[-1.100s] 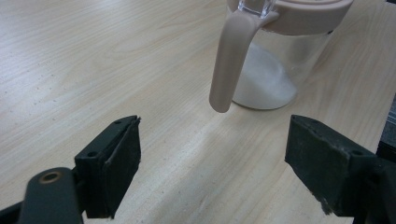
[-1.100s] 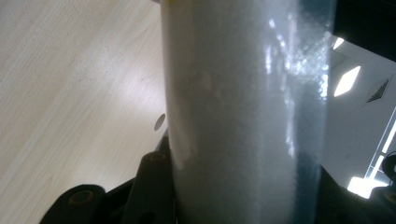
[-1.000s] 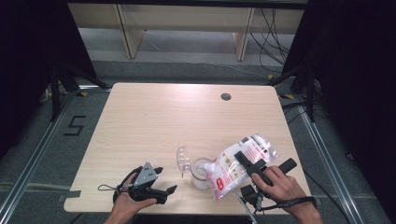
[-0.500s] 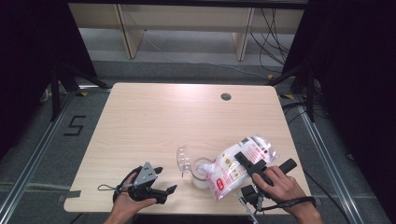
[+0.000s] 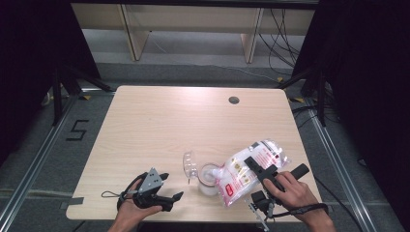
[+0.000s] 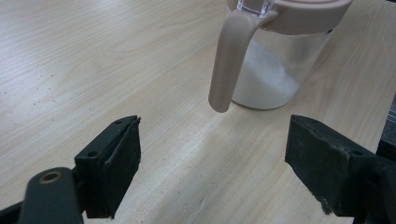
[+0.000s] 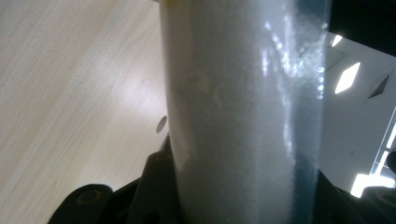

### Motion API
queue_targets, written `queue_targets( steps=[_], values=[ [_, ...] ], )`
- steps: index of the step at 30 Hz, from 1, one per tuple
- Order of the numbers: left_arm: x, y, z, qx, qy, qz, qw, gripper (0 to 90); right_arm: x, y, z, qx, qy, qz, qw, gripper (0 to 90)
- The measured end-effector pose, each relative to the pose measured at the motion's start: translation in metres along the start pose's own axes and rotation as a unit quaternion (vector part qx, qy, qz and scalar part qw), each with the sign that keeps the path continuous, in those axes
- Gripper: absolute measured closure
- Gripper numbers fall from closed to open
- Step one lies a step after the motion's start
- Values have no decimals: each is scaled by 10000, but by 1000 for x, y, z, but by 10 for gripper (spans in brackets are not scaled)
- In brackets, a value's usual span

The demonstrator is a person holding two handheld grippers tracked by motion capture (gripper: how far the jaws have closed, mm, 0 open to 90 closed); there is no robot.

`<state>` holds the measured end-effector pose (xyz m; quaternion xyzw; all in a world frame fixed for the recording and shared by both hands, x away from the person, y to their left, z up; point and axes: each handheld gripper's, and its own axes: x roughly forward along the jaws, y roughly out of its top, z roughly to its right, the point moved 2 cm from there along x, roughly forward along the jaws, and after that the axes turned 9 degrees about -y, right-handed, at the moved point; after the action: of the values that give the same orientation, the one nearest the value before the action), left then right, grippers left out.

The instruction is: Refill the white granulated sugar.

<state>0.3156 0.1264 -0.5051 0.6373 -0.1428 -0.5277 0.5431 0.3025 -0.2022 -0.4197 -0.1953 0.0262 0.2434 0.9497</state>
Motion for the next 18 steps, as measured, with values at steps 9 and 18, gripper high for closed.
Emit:
queue_targets(
  steps=[9,18],
  values=[
    [-1,0,0,21,27,-18,10000,180,0,1,1,-18,21,20,10000,718],
    [1,1,-1,-84,7,81,9999,179,0,-1,1,3,13,45,10000,718]
  ],
)
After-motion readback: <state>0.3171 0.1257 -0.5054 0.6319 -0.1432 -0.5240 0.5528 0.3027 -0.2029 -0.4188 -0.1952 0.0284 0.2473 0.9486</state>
